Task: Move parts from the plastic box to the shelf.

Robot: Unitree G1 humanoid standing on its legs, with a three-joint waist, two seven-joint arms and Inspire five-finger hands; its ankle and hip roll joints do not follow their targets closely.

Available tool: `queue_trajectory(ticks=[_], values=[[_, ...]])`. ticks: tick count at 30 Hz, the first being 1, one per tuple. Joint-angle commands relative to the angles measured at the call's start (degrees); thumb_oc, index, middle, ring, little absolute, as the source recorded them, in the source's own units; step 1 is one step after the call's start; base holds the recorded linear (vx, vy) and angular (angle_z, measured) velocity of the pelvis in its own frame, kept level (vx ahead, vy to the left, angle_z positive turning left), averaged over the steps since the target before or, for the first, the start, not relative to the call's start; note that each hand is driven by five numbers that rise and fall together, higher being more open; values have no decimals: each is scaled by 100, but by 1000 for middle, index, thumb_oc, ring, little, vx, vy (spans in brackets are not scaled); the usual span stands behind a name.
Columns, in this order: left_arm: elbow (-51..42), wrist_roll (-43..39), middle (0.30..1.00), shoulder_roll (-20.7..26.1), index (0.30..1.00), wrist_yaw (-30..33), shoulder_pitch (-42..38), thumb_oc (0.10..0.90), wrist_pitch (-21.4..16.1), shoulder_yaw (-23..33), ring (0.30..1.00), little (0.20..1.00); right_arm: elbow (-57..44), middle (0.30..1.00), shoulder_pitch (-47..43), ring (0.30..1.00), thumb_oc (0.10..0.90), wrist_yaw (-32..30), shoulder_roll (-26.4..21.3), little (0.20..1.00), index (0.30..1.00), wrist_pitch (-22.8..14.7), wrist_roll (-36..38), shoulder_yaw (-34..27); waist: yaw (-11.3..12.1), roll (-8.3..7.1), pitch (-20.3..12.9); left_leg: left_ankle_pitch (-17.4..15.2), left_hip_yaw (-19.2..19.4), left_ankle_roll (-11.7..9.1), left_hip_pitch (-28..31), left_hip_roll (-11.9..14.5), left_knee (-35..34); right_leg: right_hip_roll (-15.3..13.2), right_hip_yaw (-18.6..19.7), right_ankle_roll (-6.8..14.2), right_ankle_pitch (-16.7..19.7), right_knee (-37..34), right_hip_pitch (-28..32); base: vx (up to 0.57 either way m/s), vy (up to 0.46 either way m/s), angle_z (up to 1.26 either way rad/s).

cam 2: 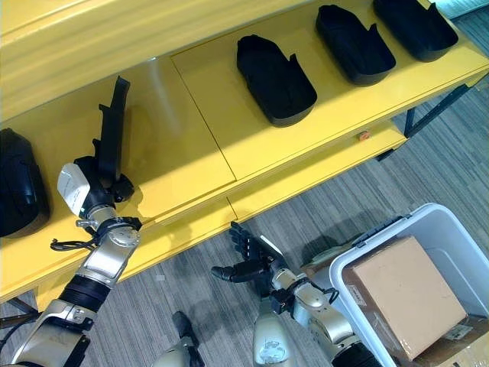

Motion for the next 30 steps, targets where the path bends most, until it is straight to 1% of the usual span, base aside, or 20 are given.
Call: queue_trajectory(ticks=[1,7,10,11,16,19,20,22,24,25,30], values=[[-16,271,300,521,300,184,-409,400,-182,165,300,300,-852,1000,-188,1000,900,-33,298,1000,1000,-624,184,75,-62,-353,-269,-71,-83,-29,163,354,-41,-320,-161,171,-463,16,164,0,0,0],[192,313,300,557,300,66,-751,400,-89,-44,300,300,-779,1000,-235,1000,900,-12,272,1000,1000,-655,204,122,-124,-374,-245,-67,-38,-34,152,365,-41,-298,-122,168,-451,17,137,0,0,0],[393,230,300,547,300,45,-999,400,72,-187,300,300,-763,1000,-262,1000,900,6,269,1000,1000,-625,209,137,-184,-381,-240,-72,2,-39,170,365,-41,-280,-80,165,-441,25,119,0,0,0],[414,223,300,545,300,55,-1018,400,73,-200,300,300,-766,1000,-266,1000,900,4,267,1000,1000,-618,213,136,-187,-382,-239,-74,5,-38,173,364,-41,-279,-75,165,-440,25,119,0,0,0],[725,-90,300,518,300,300,-1280,400,-102,-169,300,300,-771,1000,-251,1000,900,66,242,1000,1000,-590,201,149,-261,-387,-241,-77,68,-49,209,375,-41,-269,-23,163,-437,31,112,0,0,0],[840,-266,300,512,300,319,-1351,400,-214,-139,300,300,-795,1000,-252,1000,900,69,236,1000,1000,-562,206,153,-278,-386,-248,-77,80,-51,212,373,-41,-263,-7,163,-437,31,110,0,0,0],[1030,-376,300,493,300,408,-1468,400,-320,-37,300,300,-837,1000,-247,1000,900,85,218,1000,1000,-535,207,160,-303,-381,-232,-71,98,-59,214,376,-41,-259,5,162,-435,40,93,0,0,0],[1225,-503,300,521,300,654,-1585,400,-377,82,300,300,-850,1000,-243,1000,900,99,205,1000,1000,-503,221,164,-321,-373,-223,-73,105,-68,227,375,-41,-255,9,158,-439,49,86,12,-13,-3],[1372,-648,300,667,300,994,-1680,400,-438,283,300,300,-905,1000,-195,1000,900,61,200,1000,1000,-507,219,221,-324,-348,-213,-72,105,-66,237,368,-41,-263,4,155,-451,65,88,0,0,0],[1355,-695,300,710,300,1131,-1667,400,-483,367,300,300,-911,1000,-186,1000,900,30,204,1000,1000,-525,211,261,-308,-334,-207,-73,91,-65,245,369,-41,-269,-11,150,-462,71,103,0,0,0],[1116,-799,300,708,300,1361,-1548,400,-636,570,300,300,-898,1000,-194,1000,900,-55,230,1000,1000,-590,228,333,-235,-328,-194,-79,30,-59,245,362,-41,-290,-64,149,-489,74,147,0,0,0]])
